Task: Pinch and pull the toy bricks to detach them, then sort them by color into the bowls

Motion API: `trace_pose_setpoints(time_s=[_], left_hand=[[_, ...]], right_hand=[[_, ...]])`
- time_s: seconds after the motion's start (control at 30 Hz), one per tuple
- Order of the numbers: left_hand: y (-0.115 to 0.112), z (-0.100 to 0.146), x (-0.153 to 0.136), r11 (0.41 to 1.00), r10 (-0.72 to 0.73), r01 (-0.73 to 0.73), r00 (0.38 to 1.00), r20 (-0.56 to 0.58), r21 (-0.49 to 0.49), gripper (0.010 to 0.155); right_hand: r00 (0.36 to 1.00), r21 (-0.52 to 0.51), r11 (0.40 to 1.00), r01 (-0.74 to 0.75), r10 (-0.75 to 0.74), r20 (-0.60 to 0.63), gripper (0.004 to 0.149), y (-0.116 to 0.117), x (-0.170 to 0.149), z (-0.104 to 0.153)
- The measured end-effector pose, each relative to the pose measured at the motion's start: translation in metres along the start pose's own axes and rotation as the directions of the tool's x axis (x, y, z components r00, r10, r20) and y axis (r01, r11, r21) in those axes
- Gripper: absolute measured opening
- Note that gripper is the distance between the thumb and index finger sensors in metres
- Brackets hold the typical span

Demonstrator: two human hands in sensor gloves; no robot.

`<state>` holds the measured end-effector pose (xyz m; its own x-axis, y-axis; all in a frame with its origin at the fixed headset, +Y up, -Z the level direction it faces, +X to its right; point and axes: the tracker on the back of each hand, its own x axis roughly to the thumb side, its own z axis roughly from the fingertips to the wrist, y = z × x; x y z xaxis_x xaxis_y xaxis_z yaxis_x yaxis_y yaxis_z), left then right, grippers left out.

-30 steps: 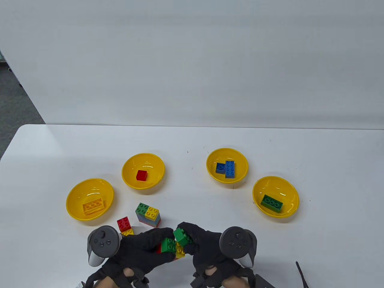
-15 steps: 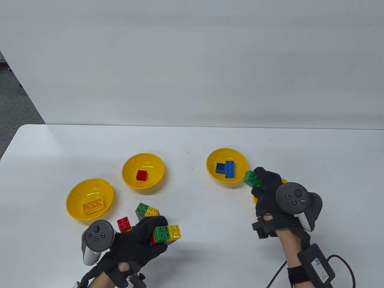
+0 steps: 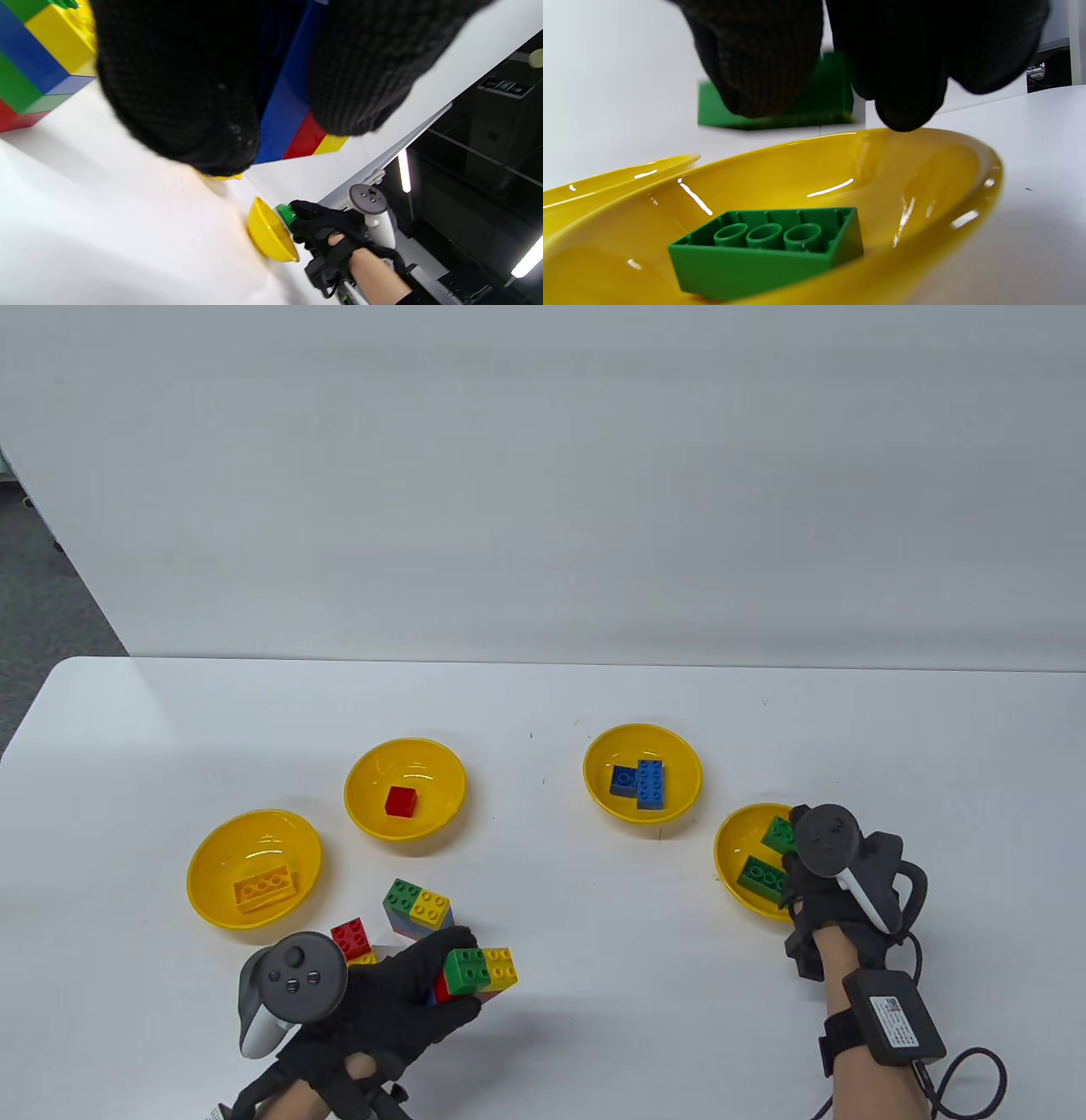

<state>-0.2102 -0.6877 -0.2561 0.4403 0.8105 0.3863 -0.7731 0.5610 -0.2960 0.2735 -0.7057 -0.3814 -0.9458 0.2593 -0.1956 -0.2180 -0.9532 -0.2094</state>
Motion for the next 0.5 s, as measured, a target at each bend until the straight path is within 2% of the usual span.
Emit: trace_pose_setpoints(time_s=[0.13, 0.23, 0.27, 0.37, 0.4, 0.5], left_hand=[[0.000, 0.000, 0.002, 0.999, 0.037, -0.037, 0.999, 0.006, 0.022, 0.072], [0.000, 0.000, 0.003, 0.999, 0.037, -0.037, 0.999, 0.010, 0.022, 0.071], [-0.002, 0.001, 0.004, 0.999, 0.033, -0.033, 0.999, 0.005, 0.031, 0.070], [-0.003, 0.001, 0.004, 0.999, 0.022, -0.022, 1.000, 0.002, 0.028, 0.070], [-0.004, 0.001, 0.005, 0.999, 0.014, -0.014, 1.000, 0.001, 0.032, 0.070], [-0.005, 0.002, 0.005, 0.999, 0.006, -0.006, 1.000, -0.001, 0.036, 0.070]], right_hand=[[0.998, -0.139, 0.989, 0.057, -0.051, 0.040, 0.061, -0.020, 0.010, 0.016], [0.958, -0.164, 0.960, 0.229, -0.192, 0.214, 0.059, -0.040, 0.037, 0.036], [0.907, -0.137, 0.928, 0.346, -0.293, 0.304, 0.058, -0.050, 0.056, 0.050], [0.760, -0.016, 0.853, 0.522, -0.457, 0.461, 0.056, -0.063, 0.094, 0.078], [0.681, 0.044, 0.814, 0.580, -0.513, 0.522, 0.055, -0.066, 0.112, 0.092], [0.476, 0.276, 0.769, 0.576, -0.590, 0.653, 0.057, -0.067, 0.166, 0.134]])
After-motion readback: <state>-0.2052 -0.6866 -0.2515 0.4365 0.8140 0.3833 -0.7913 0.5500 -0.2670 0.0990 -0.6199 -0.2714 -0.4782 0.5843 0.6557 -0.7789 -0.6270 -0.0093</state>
